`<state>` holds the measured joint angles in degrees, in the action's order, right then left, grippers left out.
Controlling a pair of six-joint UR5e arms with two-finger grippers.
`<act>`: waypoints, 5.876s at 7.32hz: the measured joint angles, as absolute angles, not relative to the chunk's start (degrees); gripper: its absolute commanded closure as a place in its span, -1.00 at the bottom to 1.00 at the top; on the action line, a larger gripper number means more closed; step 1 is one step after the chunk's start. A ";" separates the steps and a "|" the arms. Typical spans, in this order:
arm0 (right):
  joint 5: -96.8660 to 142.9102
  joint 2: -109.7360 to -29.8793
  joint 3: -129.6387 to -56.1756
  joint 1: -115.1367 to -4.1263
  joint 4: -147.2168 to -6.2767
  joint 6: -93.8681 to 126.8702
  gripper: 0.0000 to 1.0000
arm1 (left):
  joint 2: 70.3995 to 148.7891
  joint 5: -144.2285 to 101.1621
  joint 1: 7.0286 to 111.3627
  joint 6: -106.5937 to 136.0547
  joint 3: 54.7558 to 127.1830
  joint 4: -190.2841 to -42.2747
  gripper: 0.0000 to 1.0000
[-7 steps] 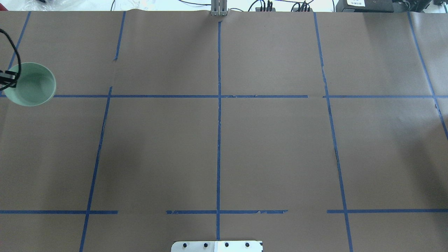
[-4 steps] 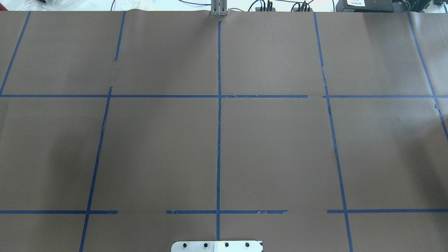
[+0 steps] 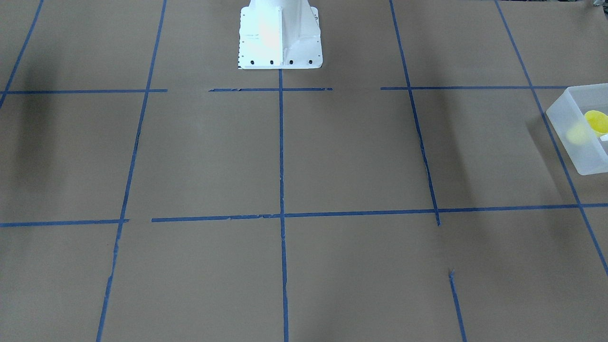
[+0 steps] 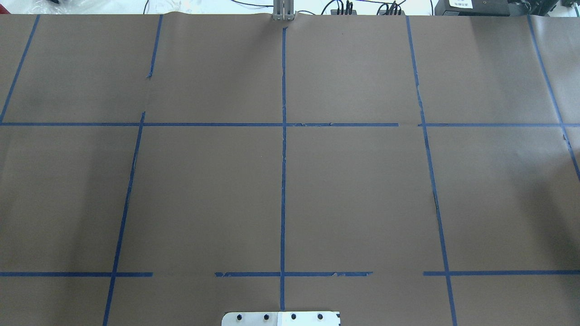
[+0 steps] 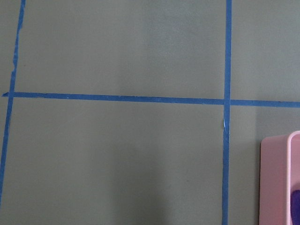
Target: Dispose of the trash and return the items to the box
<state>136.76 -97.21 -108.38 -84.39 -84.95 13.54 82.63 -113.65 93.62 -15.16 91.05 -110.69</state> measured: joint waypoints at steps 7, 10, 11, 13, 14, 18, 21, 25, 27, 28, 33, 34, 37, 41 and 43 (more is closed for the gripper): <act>136.84 -97.21 -108.79 -84.41 -84.90 13.54 -1.00 | 77.24 -113.05 95.23 -17.84 79.88 -124.60 -1.00; 136.77 -97.22 -108.56 -84.46 -84.98 13.53 -1.00 | 79.23 -113.44 95.13 -14.60 80.83 -124.34 -1.00; 136.84 -97.26 -108.34 -84.46 -85.03 13.66 -1.00 | 81.08 -114.20 95.12 -11.80 81.25 -123.47 -1.00; 137.03 -97.27 -108.52 -84.52 -85.07 14.34 -1.00 | 85.49 -121.02 94.99 -4.93 84.20 -115.11 -1.00; 137.03 -97.24 -108.51 -84.53 -85.08 14.43 -1.00 | 86.83 -123.58 94.86 -2.52 87.77 -108.63 -1.00; 138.05 -97.28 -108.27 -84.55 -85.08 14.41 -1.00 | 89.04 -133.15 93.63 -0.21 96.44 -93.31 -1.00; 138.42 -97.28 -107.84 -84.55 -85.08 14.18 -1.00 | 88.99 -134.18 91.00 -0.18 97.35 -92.91 -1.00; 138.26 -97.26 -106.20 -84.98 -85.10 13.74 -1.00 | 89.00 -134.07 90.71 -0.20 97.32 -93.04 -1.00; 138.19 -97.52 -105.41 -86.70 -85.17 13.63 -1.00 | 88.95 -134.04 90.72 -0.41 97.13 -93.07 -1.00; 138.26 -97.68 -104.55 -87.98 -85.20 13.54 -1.00 | 88.75 -134.04 90.75 -0.57 97.02 -93.07 -1.00; 138.08 -97.72 -100.89 -90.75 -85.08 8.97 -1.00 | 88.34 -134.03 90.79 -0.77 96.94 -93.08 -1.00; 138.06 -97.73 -100.85 -90.82 -85.08 8.85 -1.00 | 88.33 -134.03 90.79 -0.73 96.94 -93.08 -1.00; 138.01 -97.66 -100.89 -90.97 -85.08 8.79 -1.00 | 88.43 -134.03 90.79 -0.71 96.89 -93.08 -1.00; 137.99 -97.64 -100.88 -91.12 -85.08 8.86 -1.00 | 88.56 -133.96 90.79 -0.78 96.77 -93.08 -1.00; 137.99 -97.65 -100.85 -91.20 -85.08 8.88 -1.00 | 88.57 -133.95 90.79 -0.79 96.77 -93.08 -1.00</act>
